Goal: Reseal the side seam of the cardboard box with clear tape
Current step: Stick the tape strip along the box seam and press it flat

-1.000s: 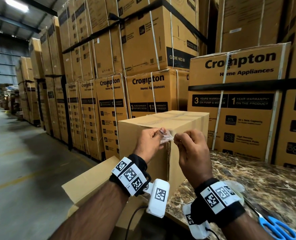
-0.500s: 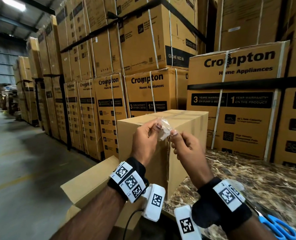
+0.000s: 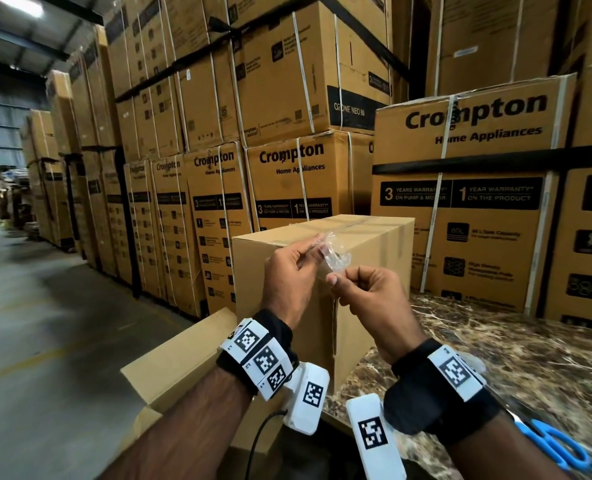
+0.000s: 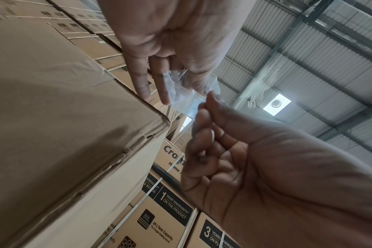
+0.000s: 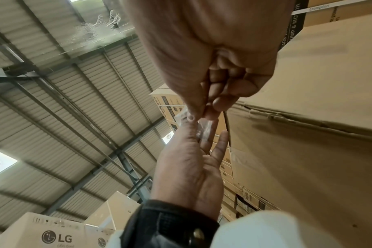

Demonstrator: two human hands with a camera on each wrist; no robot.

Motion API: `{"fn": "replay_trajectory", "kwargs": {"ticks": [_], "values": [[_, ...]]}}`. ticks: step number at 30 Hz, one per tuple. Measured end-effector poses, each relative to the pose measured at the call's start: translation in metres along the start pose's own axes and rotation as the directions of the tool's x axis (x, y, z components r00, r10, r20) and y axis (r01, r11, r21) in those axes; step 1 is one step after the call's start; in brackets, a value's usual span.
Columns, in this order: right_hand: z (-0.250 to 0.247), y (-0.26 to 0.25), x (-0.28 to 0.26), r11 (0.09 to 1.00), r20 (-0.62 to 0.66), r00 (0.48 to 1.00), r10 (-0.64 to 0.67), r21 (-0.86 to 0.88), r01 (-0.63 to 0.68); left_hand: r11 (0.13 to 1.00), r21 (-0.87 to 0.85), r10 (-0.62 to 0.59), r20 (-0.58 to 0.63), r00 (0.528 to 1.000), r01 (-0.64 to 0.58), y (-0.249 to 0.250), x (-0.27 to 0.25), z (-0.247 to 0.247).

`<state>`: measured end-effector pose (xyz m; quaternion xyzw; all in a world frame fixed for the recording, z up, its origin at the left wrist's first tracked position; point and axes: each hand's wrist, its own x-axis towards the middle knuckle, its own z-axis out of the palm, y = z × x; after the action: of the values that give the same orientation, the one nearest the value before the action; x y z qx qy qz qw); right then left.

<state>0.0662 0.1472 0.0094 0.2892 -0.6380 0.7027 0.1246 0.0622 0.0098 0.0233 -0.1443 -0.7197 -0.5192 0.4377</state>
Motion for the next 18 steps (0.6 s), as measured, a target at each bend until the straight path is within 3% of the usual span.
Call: {"fn": "replay_trajectory", "kwargs": {"ticks": [4, 10, 18], "values": [[-0.003, 0.001, -0.001, 0.999, 0.049, 0.999, 0.001, 0.034, -0.003, 0.998, 0.065, 0.020, 0.001, 1.000, -0.020, -0.004, 0.007, -0.005], [-0.008, 0.004, -0.001, 0.995, 0.096, 0.994, 0.051, 0.086, -0.059, 0.994, 0.100, -0.054, 0.075, 0.996, 0.047, -0.007, 0.014, -0.012], [-0.004, 0.006, -0.001, 0.980, 0.101, 0.991, 0.089, 0.168, -0.105, 0.983, -0.017, -0.180, 0.125, 0.976, 0.184, -0.008, 0.016, -0.013]]}}
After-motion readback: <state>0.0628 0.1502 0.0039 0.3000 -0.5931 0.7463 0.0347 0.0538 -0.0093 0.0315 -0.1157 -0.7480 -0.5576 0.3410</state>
